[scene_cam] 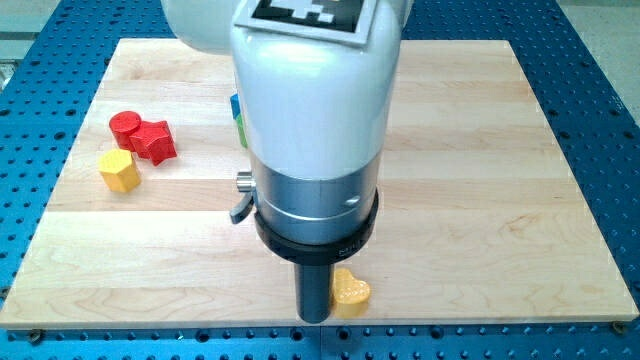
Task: Push the heart diagonally below to the green circle
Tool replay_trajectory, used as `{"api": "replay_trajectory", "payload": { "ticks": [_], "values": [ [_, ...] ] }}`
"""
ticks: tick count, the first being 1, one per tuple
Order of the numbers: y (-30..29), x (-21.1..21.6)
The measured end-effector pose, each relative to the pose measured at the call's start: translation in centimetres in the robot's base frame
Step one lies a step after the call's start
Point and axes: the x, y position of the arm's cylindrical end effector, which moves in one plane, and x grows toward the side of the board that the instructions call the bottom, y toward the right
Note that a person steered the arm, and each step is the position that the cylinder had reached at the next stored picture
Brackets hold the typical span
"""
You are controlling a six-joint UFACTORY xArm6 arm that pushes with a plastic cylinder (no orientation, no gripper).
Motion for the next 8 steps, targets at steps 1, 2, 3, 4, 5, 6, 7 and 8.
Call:
{"api": "replay_trajectory", "payload": {
  "ticks": [1,2,3,4,5,6,7,8],
  "values": [
    [2.4,-1.1],
    [5.0,-4.2],
    [5.0,-8.3],
    [9.1,-13.6],
    [17.1,-10.6],
    [21.7,-4.8],
    [20.2,-0.1],
    [17.5,-0.1]
  ]
}}
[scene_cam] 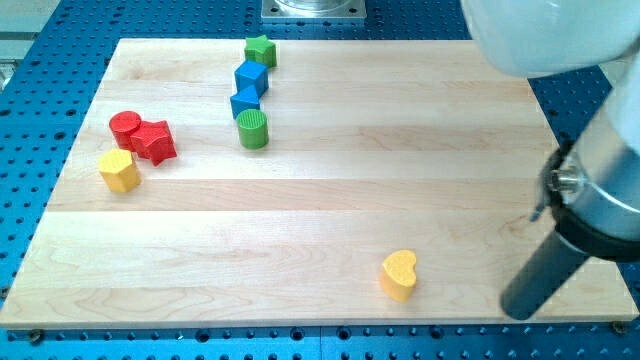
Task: Push the heart diagonally below to the green circle
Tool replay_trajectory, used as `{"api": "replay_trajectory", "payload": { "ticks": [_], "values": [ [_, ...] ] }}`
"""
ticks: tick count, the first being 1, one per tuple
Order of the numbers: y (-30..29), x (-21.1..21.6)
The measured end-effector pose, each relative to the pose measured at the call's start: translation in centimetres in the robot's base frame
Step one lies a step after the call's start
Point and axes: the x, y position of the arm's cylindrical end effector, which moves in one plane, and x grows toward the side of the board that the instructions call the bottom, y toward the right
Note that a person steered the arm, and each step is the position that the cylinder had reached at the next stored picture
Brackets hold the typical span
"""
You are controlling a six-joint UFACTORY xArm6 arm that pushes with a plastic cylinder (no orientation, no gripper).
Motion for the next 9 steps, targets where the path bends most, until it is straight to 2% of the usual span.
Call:
{"api": "replay_trajectory", "payload": {
  "ticks": [1,3,4,5,7,9],
  "values": [
    [-7.0,-0.4],
    [-11.7,-6.5],
    [-9.1,-6.1],
    [-6.4,-3.9],
    [-9.0,-2.5],
    [-19.1,-2.5]
  ]
}}
